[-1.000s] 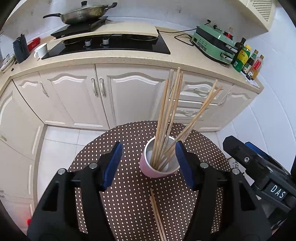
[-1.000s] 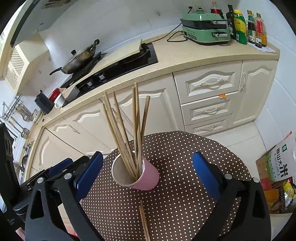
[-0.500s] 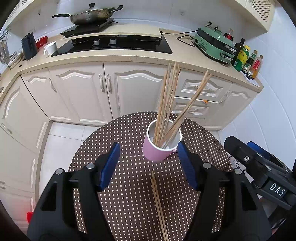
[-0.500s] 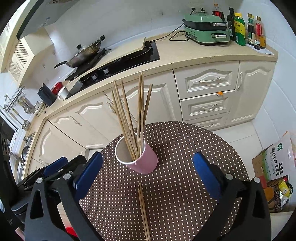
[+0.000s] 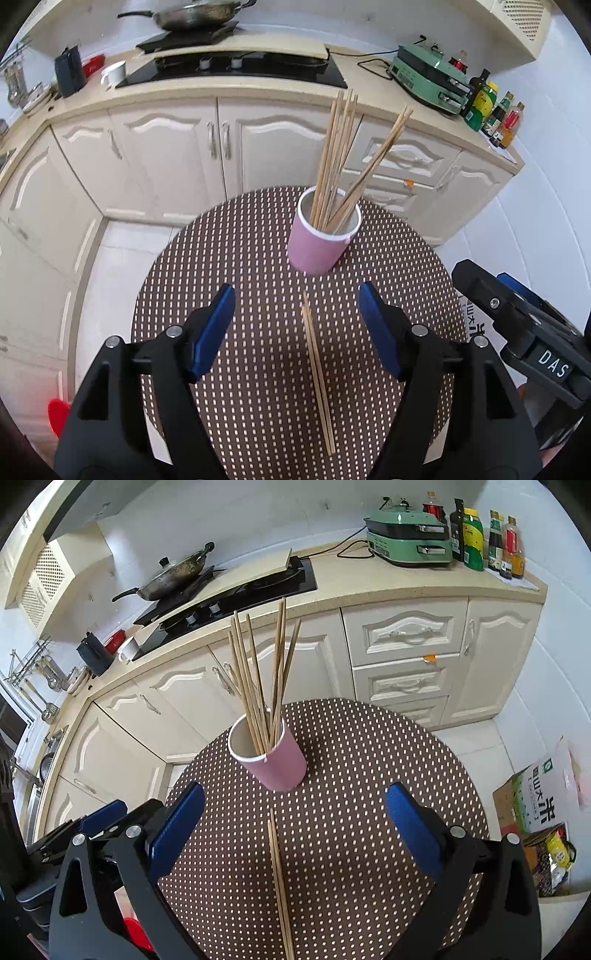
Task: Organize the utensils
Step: 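Withdraw both grippers from the cup toward the last loose chopsticks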
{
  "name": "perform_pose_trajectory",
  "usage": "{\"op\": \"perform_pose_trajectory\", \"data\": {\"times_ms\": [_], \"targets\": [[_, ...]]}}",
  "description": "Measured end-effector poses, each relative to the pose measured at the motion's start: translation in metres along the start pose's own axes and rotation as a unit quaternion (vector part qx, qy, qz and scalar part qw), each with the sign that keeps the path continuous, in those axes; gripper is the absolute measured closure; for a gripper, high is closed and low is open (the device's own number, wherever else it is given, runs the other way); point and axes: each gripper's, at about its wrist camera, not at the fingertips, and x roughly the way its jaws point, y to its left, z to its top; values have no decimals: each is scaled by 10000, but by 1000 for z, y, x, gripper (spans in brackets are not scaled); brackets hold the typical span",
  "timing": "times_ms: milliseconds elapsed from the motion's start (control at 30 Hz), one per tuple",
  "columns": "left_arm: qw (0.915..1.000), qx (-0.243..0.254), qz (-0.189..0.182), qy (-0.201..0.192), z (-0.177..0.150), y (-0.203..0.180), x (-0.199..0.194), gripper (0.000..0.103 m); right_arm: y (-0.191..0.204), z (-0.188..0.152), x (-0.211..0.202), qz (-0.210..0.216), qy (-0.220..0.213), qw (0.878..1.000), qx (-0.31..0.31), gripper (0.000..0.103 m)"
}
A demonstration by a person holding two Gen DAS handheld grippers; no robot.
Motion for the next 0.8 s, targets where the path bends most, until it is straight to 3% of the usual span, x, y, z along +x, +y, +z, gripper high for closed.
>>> {"op": "perform_pose_trajectory", "data": {"times_ms": [200,500,700,800], "targets": [[9995,-150,62,260,-31,13,2,34,2,-29,5,-42,178,9995,-243,8],[9986,-394,269,231,-62,37,13,34,12,-66,26,127,70,9952,-966,8],[9971,-742,-59,175,-76,55,28,28,13,-74,60,-85,452,9911,-1249,8],[9966,-776,-15,292,-83,59,39,27,7,-85,84,-405,848,9869,-1314,8]]}}
